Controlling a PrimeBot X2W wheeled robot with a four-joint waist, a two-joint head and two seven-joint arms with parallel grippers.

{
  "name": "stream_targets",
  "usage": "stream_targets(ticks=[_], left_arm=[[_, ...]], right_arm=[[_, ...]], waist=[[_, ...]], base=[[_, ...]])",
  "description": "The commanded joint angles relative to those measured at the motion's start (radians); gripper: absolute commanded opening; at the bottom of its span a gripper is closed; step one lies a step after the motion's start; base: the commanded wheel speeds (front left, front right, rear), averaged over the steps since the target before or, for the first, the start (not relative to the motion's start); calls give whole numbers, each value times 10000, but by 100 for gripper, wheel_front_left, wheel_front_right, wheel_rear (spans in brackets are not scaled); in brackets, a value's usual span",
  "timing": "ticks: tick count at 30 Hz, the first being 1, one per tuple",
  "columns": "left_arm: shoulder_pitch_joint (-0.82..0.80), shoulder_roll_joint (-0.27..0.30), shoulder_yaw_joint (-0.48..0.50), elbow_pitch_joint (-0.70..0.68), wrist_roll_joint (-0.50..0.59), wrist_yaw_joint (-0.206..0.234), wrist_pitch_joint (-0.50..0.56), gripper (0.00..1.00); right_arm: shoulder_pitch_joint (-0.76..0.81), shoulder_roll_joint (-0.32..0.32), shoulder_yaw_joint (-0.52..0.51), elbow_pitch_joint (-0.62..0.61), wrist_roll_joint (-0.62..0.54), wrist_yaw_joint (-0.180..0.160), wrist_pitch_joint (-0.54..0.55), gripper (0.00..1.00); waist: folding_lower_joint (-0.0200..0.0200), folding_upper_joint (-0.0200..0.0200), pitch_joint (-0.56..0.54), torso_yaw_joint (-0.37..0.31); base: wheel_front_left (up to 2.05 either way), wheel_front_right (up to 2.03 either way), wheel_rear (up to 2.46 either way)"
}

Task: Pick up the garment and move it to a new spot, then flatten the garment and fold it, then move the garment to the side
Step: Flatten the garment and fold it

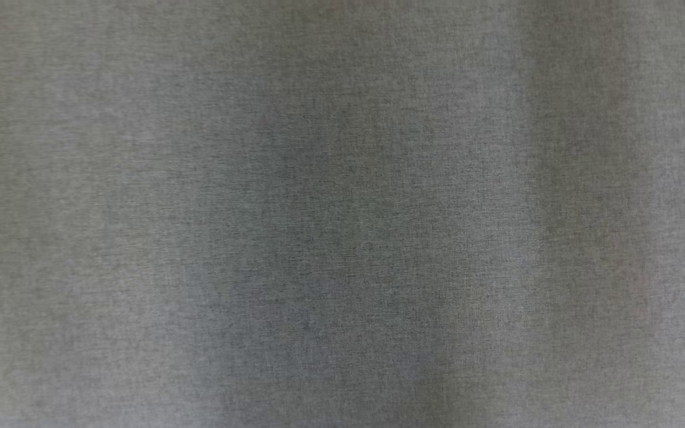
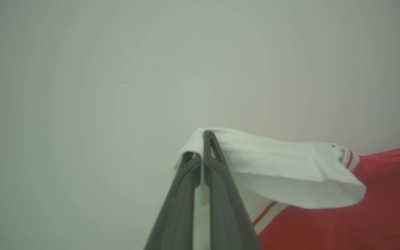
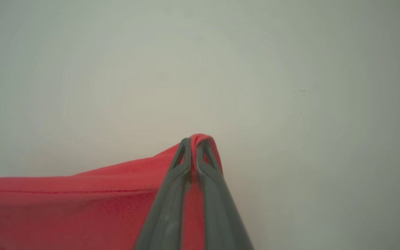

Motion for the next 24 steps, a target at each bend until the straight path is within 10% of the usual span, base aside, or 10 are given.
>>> stream_targets(ticks=[1,14,24], left_arm=[[-267,25,-79,140,-208,33,-85,0],[649,-169,-983,230,-1759,33,-790,0],[4090,-56,-635,-1349,-2783,31,-1216,0]], right_arm=[[-129,66,19,210,-114,-28,-74,0],[181,-262,264,1401,65,-28,-574,0],[3736,-791,1645,120,2553,-28,-934,0]], waist=[[-2,-3,228,-186],[-2,-3,509,176],[-2,-3,-880,356]], base=[[0,0,0],[0,0,0],[0,0,0]])
